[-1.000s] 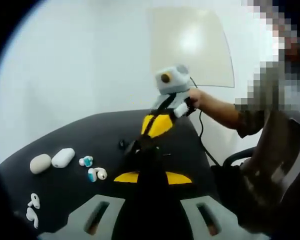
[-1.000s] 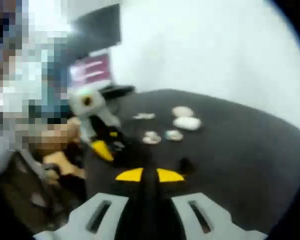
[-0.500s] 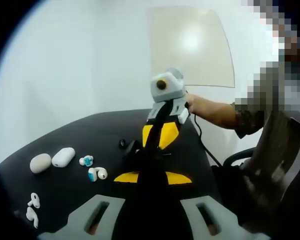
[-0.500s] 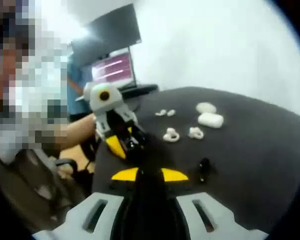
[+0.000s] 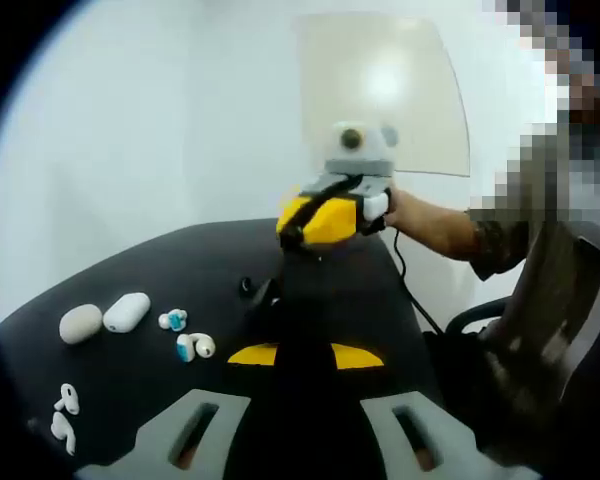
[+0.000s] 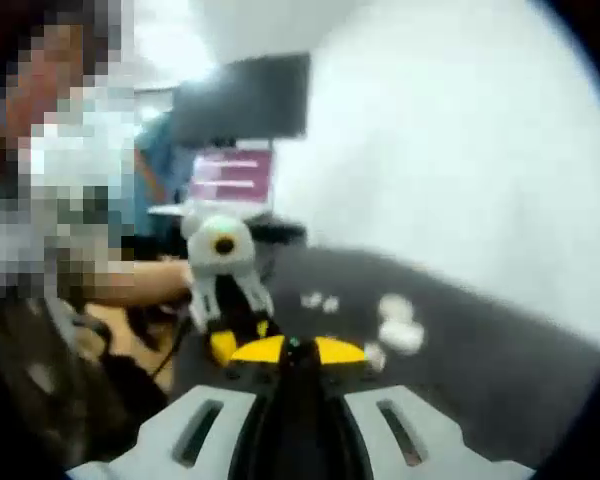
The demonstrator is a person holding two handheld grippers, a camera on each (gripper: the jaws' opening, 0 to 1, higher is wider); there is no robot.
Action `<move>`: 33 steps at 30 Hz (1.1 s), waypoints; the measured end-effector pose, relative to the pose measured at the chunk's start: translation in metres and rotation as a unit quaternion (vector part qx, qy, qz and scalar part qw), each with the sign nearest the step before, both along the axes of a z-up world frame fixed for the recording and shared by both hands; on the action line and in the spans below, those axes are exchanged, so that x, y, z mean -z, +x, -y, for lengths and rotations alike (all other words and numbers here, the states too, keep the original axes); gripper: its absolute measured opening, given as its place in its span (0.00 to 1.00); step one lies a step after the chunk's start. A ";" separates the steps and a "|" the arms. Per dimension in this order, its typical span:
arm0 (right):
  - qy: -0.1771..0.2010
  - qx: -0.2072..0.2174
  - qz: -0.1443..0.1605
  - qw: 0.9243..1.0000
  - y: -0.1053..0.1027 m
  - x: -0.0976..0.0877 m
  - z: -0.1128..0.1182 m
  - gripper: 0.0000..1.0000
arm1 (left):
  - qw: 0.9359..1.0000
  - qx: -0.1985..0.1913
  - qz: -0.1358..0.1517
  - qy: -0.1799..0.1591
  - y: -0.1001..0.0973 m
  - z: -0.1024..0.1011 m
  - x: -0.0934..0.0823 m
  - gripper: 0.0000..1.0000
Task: Pick up three earphones and place each one into its charging case using tactile feedback, ensure that each earphone is properly inserted and securely positioned inside the case.
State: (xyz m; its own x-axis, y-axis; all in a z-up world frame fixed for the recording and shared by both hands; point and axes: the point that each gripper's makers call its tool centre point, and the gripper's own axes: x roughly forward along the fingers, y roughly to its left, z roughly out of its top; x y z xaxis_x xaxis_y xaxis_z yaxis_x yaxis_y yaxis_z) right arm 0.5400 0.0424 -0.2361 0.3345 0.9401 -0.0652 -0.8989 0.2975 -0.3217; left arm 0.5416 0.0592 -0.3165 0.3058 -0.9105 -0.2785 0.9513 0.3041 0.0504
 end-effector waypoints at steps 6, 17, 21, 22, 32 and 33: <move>-0.011 -0.006 0.114 0.993 -0.014 0.005 -0.028 0.12 | 1.000 -0.001 -0.002 0.000 0.000 -0.001 0.000 0.15; -0.095 0.020 0.237 0.967 -0.015 0.023 -0.047 0.12 | 1.000 -0.001 -0.001 0.001 0.001 -0.001 0.000 0.15; -0.107 0.029 0.254 0.961 -0.013 0.027 -0.047 0.12 | 1.000 -0.001 -0.001 0.001 0.001 -0.002 0.000 0.15; -0.109 0.030 0.257 0.960 -0.013 0.028 -0.046 0.12 | 1.000 -0.001 0.000 0.001 0.001 -0.002 0.000 0.15; -0.120 0.051 0.295 0.947 -0.018 0.030 -0.039 0.12 | 1.000 0.000 0.002 0.003 0.001 -0.001 0.000 0.15; -0.122 0.053 0.298 0.945 -0.018 0.030 -0.038 0.12 | 1.000 0.000 0.002 0.003 0.001 -0.001 0.000 0.15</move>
